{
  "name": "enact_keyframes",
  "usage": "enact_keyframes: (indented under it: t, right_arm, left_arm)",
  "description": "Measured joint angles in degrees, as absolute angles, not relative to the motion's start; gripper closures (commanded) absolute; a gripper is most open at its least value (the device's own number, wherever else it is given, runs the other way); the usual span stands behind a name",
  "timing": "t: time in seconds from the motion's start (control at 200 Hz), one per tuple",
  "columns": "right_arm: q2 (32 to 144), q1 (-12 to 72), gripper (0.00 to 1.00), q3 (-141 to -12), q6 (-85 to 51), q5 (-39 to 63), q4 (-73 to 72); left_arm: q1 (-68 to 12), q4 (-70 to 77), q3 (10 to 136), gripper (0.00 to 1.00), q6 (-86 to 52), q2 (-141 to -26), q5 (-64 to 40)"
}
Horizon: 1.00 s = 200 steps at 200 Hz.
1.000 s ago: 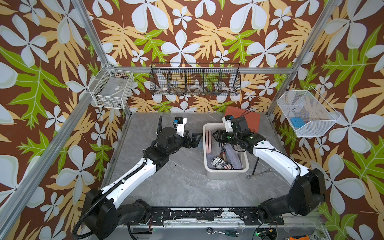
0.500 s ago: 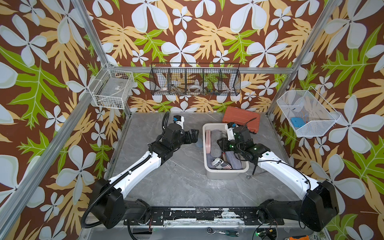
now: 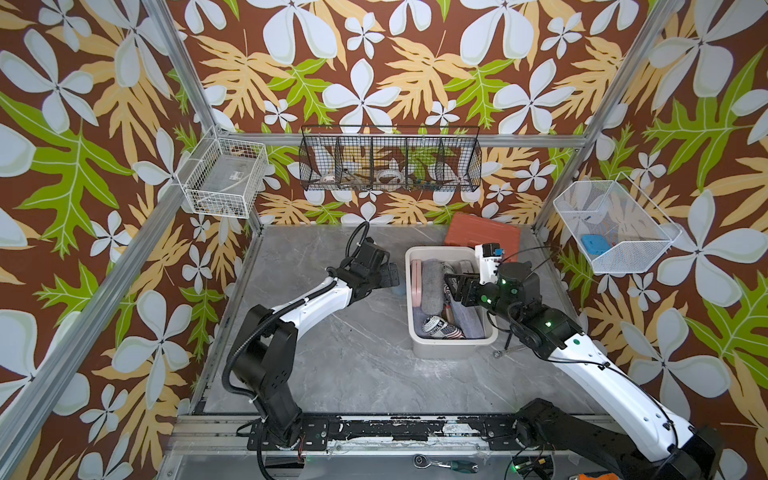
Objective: Put the glasses cases into the storage boxes
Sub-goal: Place the glasses case in the storage box, then pick up the glasses case at the center of the board.
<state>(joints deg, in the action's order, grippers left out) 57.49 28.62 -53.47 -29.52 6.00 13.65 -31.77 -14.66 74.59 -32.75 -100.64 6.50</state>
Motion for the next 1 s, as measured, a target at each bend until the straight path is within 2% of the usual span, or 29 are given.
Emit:
enact_keyframes:
  t: [0.17,0.385,0.696,0.791,0.906,1.001]
  right_arm:
    - [55.02,28.64,0.19,-53.36,-29.32,5.61,13.82]
    - [52.66,28.62,0.12,-54.78,-29.36,3.86,14.79]
    - [51.77,28.62,0.12,-54.35,-30.02,3.18,15.62]
    - [51.72,28.62,0.12,-54.02,-30.02,3.14,15.92]
    - [51.57,28.62,0.13,-53.8,-30.89,3.03,16.05]
    - [51.35,28.62,0.14,-53.8,-30.85,2.63,16.32]
  left_arm:
    - [-31.59,-21.3,88.07,0.0,-36.53,-111.35,11.53]
    - [-30.39,-31.18,103.37,0.0,-39.38,-126.06,16.14]
    - [-29.67,-28.64,104.31,0.02,-37.19,-130.06,12.34]
    - [-29.67,-27.14,104.31,0.07,-36.93,-131.09,11.84]
    - [-29.67,-27.22,107.83,0.19,-36.95,-134.47,11.9]
    - [-29.47,-27.44,108.36,0.21,-36.03,-135.37,13.19]
